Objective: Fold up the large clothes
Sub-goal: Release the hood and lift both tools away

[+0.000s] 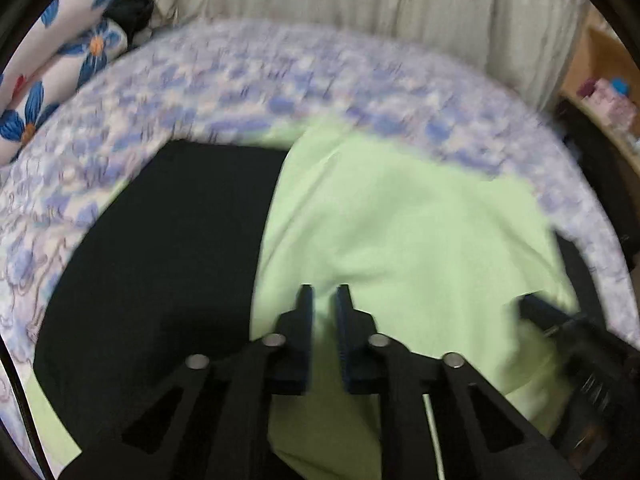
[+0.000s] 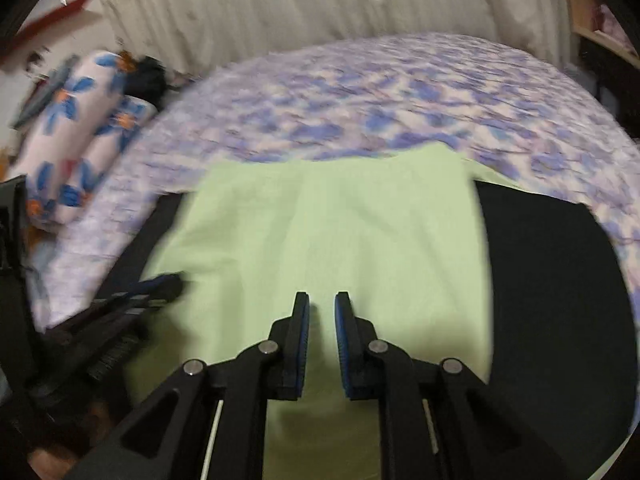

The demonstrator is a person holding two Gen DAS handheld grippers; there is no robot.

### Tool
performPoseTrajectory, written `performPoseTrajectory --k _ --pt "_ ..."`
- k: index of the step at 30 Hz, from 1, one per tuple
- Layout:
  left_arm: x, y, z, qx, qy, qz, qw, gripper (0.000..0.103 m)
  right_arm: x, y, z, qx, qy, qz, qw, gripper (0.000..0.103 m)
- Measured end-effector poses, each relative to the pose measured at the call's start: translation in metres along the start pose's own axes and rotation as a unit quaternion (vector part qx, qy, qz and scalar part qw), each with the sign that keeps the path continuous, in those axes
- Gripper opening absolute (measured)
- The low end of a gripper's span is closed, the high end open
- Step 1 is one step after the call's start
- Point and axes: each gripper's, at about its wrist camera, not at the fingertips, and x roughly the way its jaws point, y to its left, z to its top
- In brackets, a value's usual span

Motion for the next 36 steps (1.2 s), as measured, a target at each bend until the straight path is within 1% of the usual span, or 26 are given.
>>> performPoseTrajectory --k 1,2,3,5,8,9,12,13,15,16,17,18,19,21,28,30,32,33,34,36 --pt "0.004 0.002 -0.001 0.000 0.003 -0.007 1.0000 0.007 0.004 -0.015 -0.004 0.011 0.007 -0.012 1.000 0.008" --pt "0.004 0.004 -0.004 0.001 0.000 -0.012 0.9999 0.006 0.005 -0.035 -0.009 0.031 0.014 0.012 0.999 0.000" --pt "0.003 0.005 -0.007 0.006 -0.003 -0.012 0.9999 0.006 0.004 -0.044 -0.013 0.041 0.017 0.021 0.999 0.000" --pt "0.002 0.004 -0.009 0.010 -0.004 -0.008 0.9999 0.006 -0.004 -0.055 -0.020 0.043 0.015 0.020 0.999 0.000" --pt "0.001 0.001 -0.009 0.007 -0.005 0.004 1.0000 0.006 -0.010 -0.050 -0.024 0.036 0.019 0.015 0.999 0.000" --pt "-0.001 -0.001 -0.009 0.007 -0.003 0.005 1.0000 0.006 -0.011 -0.047 -0.024 0.035 0.019 0.016 0.999 0.003" --pt "-0.009 -0.007 -0.009 0.010 0.006 0.012 0.9999 0.010 -0.016 -0.046 -0.024 0.046 0.023 0.024 0.998 0.003" --pt "-0.015 -0.009 -0.010 0.011 0.008 0.011 0.9998 0.014 -0.018 -0.046 -0.023 0.051 0.023 0.030 0.998 0.003" --pt "-0.025 -0.011 -0.011 0.012 0.008 0.015 0.9998 0.026 -0.025 -0.043 -0.025 0.054 0.022 0.038 0.998 0.003" --pt "-0.031 -0.012 -0.012 0.013 0.008 0.016 0.9998 0.041 -0.030 -0.041 -0.027 0.053 0.021 0.041 0.998 0.003" --pt "-0.038 -0.013 -0.013 0.011 0.006 0.011 0.9999 0.059 -0.035 -0.039 -0.029 0.052 0.021 0.047 0.997 0.003" --pt "-0.046 -0.014 -0.016 0.006 0.000 0.003 1.0000 0.066 -0.039 -0.037 -0.031 0.051 0.020 0.052 0.997 0.003" --pt "-0.053 -0.014 -0.018 0.003 -0.007 -0.001 1.0000 0.069 -0.045 -0.034 -0.034 0.049 0.018 0.056 0.997 0.003" --pt "-0.071 -0.018 -0.025 0.003 -0.022 -0.001 0.9998 0.069 -0.054 -0.031 -0.038 0.043 0.016 0.058 0.997 0.004" --pt "-0.108 -0.026 -0.052 0.009 -0.024 0.007 0.9996 0.069 -0.090 -0.018 -0.054 0.028 -0.003 0.051 0.998 0.009" --pt "-0.117 -0.023 -0.060 0.006 -0.020 0.006 0.9998 0.069 -0.100 -0.015 -0.060 0.023 -0.010 0.046 0.999 0.013" --pt "-0.125 -0.020 -0.068 -0.001 -0.014 -0.001 0.9999 0.069 -0.110 -0.010 -0.068 0.012 -0.018 0.039 0.999 0.024" --pt "-0.129 -0.018 -0.072 -0.006 -0.012 -0.005 0.9999 0.069 -0.113 -0.008 -0.071 0.008 -0.020 0.037 0.999 0.027" --pt "-0.133 -0.016 -0.076 -0.009 -0.010 -0.009 0.9999 0.069 -0.117 -0.007 -0.074 0.005 -0.021 0.037 0.999 0.029" --pt "-0.141 -0.012 -0.082 -0.013 -0.007 -0.012 0.9998 0.069 -0.123 -0.004 -0.080 0.004 -0.021 0.042 0.999 0.029"
